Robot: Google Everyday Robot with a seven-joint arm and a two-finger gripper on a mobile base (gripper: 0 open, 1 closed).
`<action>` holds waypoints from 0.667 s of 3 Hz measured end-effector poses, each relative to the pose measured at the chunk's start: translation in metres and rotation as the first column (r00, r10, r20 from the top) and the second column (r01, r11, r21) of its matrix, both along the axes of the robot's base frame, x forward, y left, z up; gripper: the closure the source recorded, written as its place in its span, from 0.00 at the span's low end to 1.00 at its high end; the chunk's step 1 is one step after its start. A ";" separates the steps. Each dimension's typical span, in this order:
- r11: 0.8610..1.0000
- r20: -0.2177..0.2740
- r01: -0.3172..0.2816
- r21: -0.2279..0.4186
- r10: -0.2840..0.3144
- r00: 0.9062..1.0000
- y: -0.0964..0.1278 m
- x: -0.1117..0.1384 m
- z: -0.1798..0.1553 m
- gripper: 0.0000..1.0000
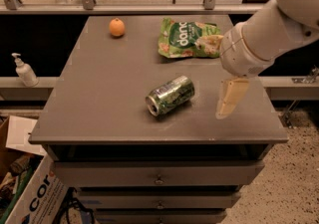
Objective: Knock green can over
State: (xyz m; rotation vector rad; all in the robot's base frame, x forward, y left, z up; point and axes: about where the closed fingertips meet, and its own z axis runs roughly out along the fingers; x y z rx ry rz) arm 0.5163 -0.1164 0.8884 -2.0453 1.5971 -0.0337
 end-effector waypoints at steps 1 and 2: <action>0.987 0.029 0.032 0.159 -0.037 0.999 -0.038 -0.003 -0.007 0.00; 0.970 0.034 0.072 0.232 -0.082 0.996 -0.061 -0.018 0.001 0.00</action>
Offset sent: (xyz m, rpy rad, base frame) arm -0.0017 -0.0324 -0.0064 0.1413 -0.0283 -0.0282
